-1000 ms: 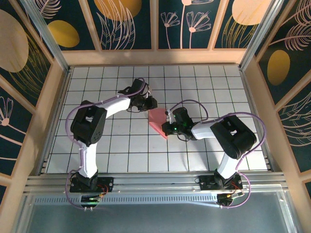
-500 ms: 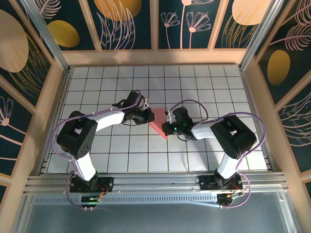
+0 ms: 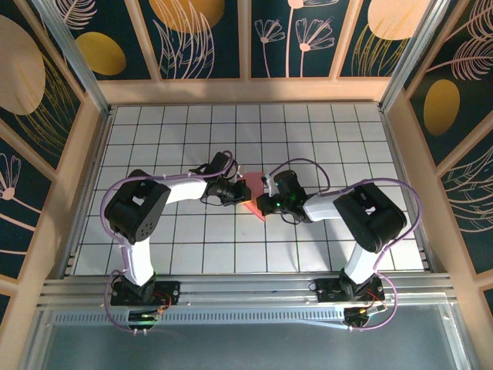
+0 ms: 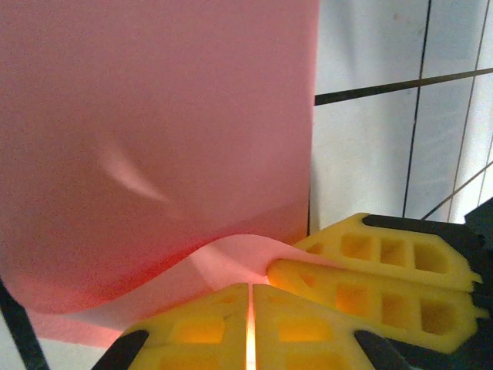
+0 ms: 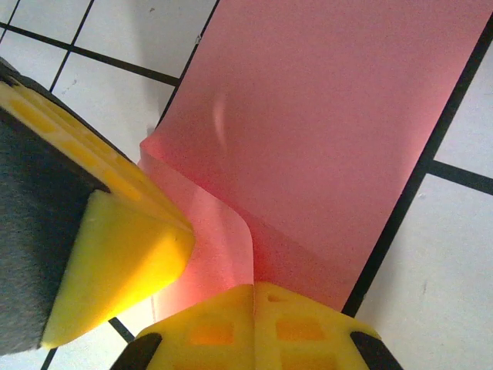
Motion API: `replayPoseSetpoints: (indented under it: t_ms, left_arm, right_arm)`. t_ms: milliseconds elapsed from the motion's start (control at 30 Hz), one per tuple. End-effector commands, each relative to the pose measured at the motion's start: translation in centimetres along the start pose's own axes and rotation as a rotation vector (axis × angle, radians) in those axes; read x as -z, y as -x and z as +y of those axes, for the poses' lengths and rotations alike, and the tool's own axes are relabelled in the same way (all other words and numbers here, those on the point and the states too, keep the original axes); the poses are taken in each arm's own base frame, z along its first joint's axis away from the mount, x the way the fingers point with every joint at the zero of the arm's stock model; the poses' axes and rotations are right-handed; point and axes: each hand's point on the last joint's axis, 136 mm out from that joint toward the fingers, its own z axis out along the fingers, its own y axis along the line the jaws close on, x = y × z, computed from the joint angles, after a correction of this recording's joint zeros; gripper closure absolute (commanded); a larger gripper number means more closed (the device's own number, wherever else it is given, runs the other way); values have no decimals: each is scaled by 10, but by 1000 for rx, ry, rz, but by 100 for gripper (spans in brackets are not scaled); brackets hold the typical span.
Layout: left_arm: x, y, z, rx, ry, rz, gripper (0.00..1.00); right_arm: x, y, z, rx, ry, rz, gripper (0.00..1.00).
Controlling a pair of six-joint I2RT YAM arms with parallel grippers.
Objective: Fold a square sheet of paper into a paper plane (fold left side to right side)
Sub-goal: Third fold the triangle at the center of the table.
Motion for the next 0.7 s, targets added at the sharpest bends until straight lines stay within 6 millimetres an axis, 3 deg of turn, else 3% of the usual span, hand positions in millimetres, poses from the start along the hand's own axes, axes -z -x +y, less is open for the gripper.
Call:
replayPoseSetpoints:
  t_ms: [0,667]
  left_arm:
    - [-2,1,0,1,13,0,90]
    - [-3,-9,18,13,66,8,90]
  right_arm:
    - [-4,-32,-10,-13,-18,107,100]
    - [-6,-31,-11,-6,-24,115,97]
